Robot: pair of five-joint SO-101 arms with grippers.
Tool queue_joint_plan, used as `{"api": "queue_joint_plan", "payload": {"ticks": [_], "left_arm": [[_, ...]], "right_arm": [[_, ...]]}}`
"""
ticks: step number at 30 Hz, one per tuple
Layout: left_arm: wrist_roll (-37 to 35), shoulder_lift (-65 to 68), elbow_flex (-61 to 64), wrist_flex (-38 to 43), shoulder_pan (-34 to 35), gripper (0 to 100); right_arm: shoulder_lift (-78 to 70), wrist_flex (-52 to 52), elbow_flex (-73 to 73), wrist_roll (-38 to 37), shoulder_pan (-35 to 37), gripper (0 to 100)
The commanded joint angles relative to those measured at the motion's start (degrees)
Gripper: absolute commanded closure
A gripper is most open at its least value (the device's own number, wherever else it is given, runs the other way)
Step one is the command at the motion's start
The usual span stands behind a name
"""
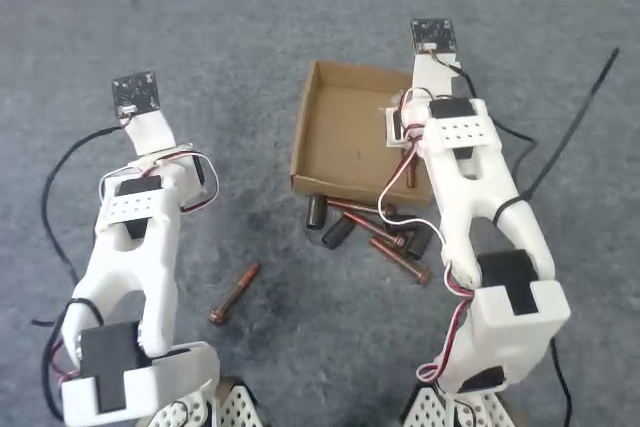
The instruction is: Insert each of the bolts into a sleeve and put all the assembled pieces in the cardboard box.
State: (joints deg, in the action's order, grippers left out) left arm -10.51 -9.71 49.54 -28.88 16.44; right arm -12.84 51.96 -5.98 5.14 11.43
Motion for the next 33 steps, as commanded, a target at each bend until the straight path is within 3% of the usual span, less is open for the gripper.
{"api": "queue_joint_plan", "payload": {"ticks": [1,7,15,24,33], "left_arm": [[0.3,-0.3,-2.9,1.2,0.4,99],[0.3,-0.3,-2.9,1.3,0.5,99],[0.4,-0.3,-2.9,1.3,0.5,99],[0.4,-0.3,-2.9,1.3,0.5,99],[0.4,-0.3,-2.9,1.3,0.5,99]], "right_arm": [[1.5,5.8,6.1,0.5,1.0,78.7],[1.5,16.7,12.2,-1.5,1.6,91.1],[10.9,32.9,12.3,-18.1,1.0,92.2],[23.8,33.5,-5.5,-9.5,0.0,92.1],[29.5,23.5,-22.5,-5.2,-0.1,92.0]]}}
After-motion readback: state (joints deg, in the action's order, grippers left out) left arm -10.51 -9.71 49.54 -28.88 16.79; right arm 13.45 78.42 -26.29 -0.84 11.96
